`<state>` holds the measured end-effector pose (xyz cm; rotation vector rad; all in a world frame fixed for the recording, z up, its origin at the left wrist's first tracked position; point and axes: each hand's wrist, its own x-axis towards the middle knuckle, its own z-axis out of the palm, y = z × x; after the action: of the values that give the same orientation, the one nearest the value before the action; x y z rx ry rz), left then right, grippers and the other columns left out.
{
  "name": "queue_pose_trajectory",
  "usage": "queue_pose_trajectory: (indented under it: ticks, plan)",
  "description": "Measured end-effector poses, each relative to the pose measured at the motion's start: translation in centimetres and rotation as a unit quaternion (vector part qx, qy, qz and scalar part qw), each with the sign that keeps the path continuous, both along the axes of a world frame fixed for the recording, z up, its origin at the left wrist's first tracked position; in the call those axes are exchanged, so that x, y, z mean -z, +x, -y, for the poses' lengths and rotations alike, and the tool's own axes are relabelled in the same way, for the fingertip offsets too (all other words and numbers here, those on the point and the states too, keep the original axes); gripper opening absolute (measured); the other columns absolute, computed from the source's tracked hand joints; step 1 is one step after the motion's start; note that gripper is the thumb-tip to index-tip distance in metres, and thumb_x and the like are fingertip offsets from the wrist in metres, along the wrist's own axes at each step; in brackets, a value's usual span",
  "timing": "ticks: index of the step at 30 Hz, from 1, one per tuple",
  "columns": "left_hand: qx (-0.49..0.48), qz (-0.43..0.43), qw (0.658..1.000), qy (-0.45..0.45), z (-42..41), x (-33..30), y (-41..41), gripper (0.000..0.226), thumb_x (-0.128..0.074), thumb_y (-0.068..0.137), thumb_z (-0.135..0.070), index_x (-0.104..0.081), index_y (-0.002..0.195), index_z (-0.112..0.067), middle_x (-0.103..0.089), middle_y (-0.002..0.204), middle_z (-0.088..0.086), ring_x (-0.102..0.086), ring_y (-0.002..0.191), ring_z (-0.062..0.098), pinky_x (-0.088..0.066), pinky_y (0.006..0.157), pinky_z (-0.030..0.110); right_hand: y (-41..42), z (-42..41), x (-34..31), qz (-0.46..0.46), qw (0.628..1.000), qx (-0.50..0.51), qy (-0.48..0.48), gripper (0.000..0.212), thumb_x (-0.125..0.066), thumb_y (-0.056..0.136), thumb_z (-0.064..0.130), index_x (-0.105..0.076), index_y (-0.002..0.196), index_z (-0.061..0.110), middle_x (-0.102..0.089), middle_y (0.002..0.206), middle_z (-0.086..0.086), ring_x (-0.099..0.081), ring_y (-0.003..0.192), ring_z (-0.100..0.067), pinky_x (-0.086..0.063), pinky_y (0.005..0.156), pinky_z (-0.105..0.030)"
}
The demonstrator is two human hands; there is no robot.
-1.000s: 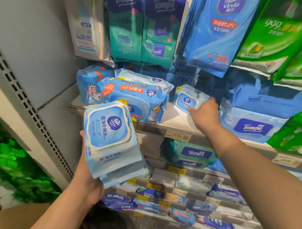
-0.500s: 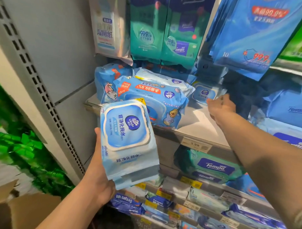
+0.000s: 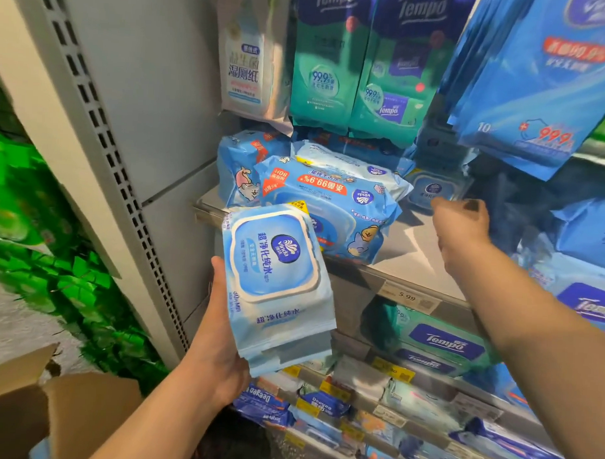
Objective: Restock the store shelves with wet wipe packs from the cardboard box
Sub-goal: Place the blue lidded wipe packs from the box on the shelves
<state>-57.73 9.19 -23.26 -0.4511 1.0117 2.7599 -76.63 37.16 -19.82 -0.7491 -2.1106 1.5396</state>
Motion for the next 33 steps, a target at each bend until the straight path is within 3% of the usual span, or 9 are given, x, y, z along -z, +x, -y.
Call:
queue_pose_trajectory:
  ticks: [5,7,9,12,15,21,26,29,33]
  plan:
    - [0.022,-0.020,1.000,-0.006,0.1,0.3,0.0,0.067,-0.026,0.100,-0.067,-0.078,0.105,-0.024,-0.078,0.097,0.005,-0.075,0.073,0.025,-0.061,0.055,0.037,9.9,6.0,-4.4,-0.138,0.975,-0.062,0.163,0.009,-0.064,0.092,0.031,-0.060,0.088,0.025,-0.060,0.075,0.013,-0.058,0.073,-0.006,-0.046,0.071,-0.020]
    - [0.026,-0.034,0.999,-0.008,0.0,0.2,-0.1,0.065,-0.028,0.101,-0.066,-0.078,0.105,-0.025,-0.078,0.100,0.005,-0.076,0.078,0.024,-0.061,0.059,0.037,13.2,8.7,-6.3,-0.091,0.965,-0.159,0.189,0.015,-0.065,0.092,0.039,-0.062,0.088,0.025,-0.062,0.064,0.016,-0.056,0.062,0.002,-0.040,0.058,-0.010]
    - [0.039,-0.038,0.998,-0.015,0.0,0.2,-0.3,0.065,-0.029,0.099,-0.069,-0.074,0.111,-0.024,-0.078,0.097,0.004,-0.075,0.076,0.025,-0.059,0.060,0.037,15.6,11.1,-7.8,0.005,0.943,-0.273,0.190,0.035,-0.065,0.086,0.061,-0.064,0.096,0.028,-0.070,0.074,0.011,-0.061,0.061,0.002,-0.052,0.064,-0.013]
    - [0.049,-0.047,0.997,-0.029,-0.1,-0.3,-0.3,0.072,-0.036,0.087,-0.078,-0.073,0.123,-0.028,-0.075,0.121,0.006,-0.072,0.108,0.033,-0.052,0.096,0.054,17.9,13.9,-9.2,0.120,0.900,-0.402,0.118,0.044,-0.062,0.080,0.074,-0.065,0.099,0.034,-0.071,0.085,0.012,-0.064,0.061,-0.004,-0.064,0.060,-0.043]
    - [0.061,-0.058,0.996,-0.035,0.0,-0.5,-0.1,0.073,-0.044,0.079,-0.079,-0.073,0.125,-0.031,-0.070,0.130,0.010,-0.066,0.120,0.035,-0.039,0.113,0.061,18.6,15.3,-8.8,0.097,0.887,-0.433,0.129,0.026,-0.072,0.081,0.066,-0.070,0.078,0.040,-0.074,0.083,0.017,-0.070,0.072,-0.002,-0.064,0.067,-0.039]
    - [0.065,-0.053,0.995,-0.061,0.7,-0.5,0.1,0.066,-0.046,0.087,-0.072,-0.071,0.129,-0.027,-0.071,0.127,0.012,-0.068,0.117,0.034,-0.046,0.107,0.053,17.5,14.7,-6.6,0.140,0.870,-0.468,-0.062,0.035,-0.085,0.082,0.035,-0.078,0.109,0.014,-0.079,0.105,-0.003,-0.075,0.104,-0.025,-0.055,0.101,-0.051]
    - [0.047,-0.048,0.995,-0.071,1.2,-0.5,0.1,0.056,-0.045,0.092,-0.065,-0.076,0.120,-0.027,-0.073,0.124,0.012,-0.071,0.110,0.034,-0.053,0.098,0.051,17.2,13.4,-5.5,0.132,0.863,-0.449,-0.189,0.042,-0.082,0.083,0.019,-0.072,0.122,0.004,-0.076,0.115,-0.013,-0.071,0.112,-0.034,-0.053,0.105,-0.052]
    - [0.035,-0.040,0.995,-0.081,1.4,-0.5,0.0,0.052,-0.046,0.094,-0.063,-0.080,0.110,-0.027,-0.074,0.120,0.013,-0.073,0.102,0.034,-0.047,0.102,0.056,17.0,12.3,-5.5,0.084,0.877,-0.426,-0.206,0.043,-0.079,0.081,0.019,-0.072,0.120,0.006,-0.076,0.114,-0.012,-0.073,0.108,-0.031,-0.055,0.101,-0.046]
    - [0.011,-0.039,0.996,-0.081,1.4,-0.7,-0.2,0.051,-0.046,0.094,-0.063,-0.084,0.087,-0.030,-0.079,0.103,0.009,-0.076,0.075,0.026,-0.046,0.083,0.045,16.8,9.7,-5.3,0.021,0.906,-0.382,-0.179,0.054,-0.088,0.070,0.022,-0.071,0.118,0.003,-0.077,0.111,-0.016,-0.074,0.101,-0.034,-0.059,0.092,-0.045]
